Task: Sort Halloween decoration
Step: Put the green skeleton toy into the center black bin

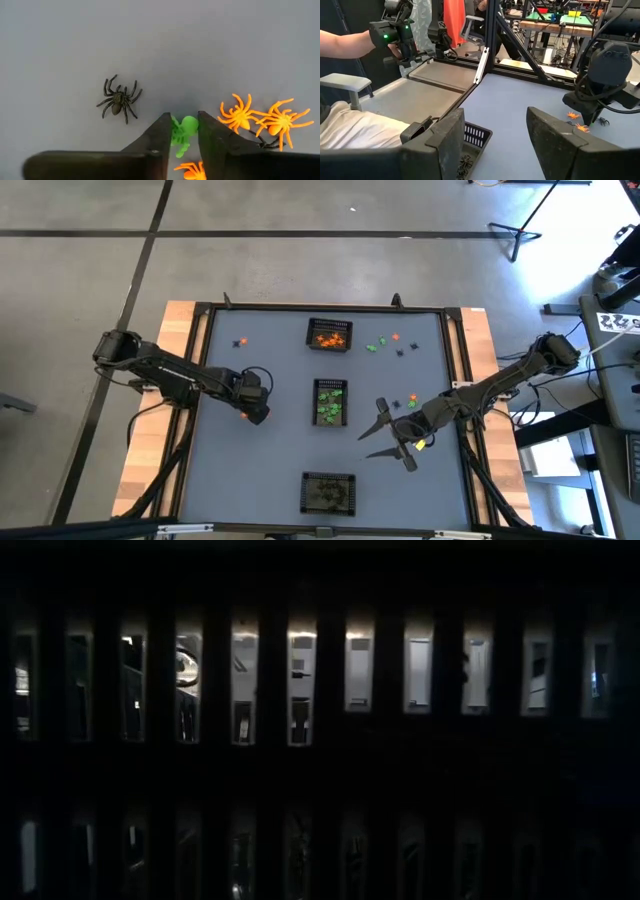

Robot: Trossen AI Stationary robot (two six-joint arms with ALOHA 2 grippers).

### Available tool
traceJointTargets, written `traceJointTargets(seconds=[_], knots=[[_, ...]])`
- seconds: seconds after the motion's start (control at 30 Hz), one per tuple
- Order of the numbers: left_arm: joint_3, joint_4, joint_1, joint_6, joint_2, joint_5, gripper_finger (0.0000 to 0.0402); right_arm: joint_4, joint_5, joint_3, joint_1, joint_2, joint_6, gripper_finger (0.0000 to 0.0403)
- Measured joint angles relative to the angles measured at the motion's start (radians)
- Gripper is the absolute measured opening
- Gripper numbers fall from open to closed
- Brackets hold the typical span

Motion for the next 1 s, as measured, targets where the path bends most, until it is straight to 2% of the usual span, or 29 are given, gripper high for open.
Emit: traceJointTargets(seconds=[0.17,0.4,0.7,0.83,1.0], knots=[[-0.002,-0.001,0.0,0.003,0.001,-0.014,0.0009,0.0,0.0,0.0,0.0,0.0,0.0,0.0214],[0.041,-0.037,-0.01,0.049,0.004,-0.071,0.0001,0.0,0.0,0.0,0.0,0.0,0.0,0.0214],[0.302,-0.207,-0.053,0.108,0.003,-0.243,0.0002,-0.004,0.0,0.0,0.0,0.0,0.0,0.0214],[0.372,-0.211,-0.072,0.145,0.001,-0.255,0.0001,-0.011,0.0,0.0,0.0,0.001,0.011,0.0214],[0.363,-0.224,-0.091,0.158,0.001,-0.229,0.0001,-0.033,0.0,0.0,0.0,0.001,0.025,0.0214]])
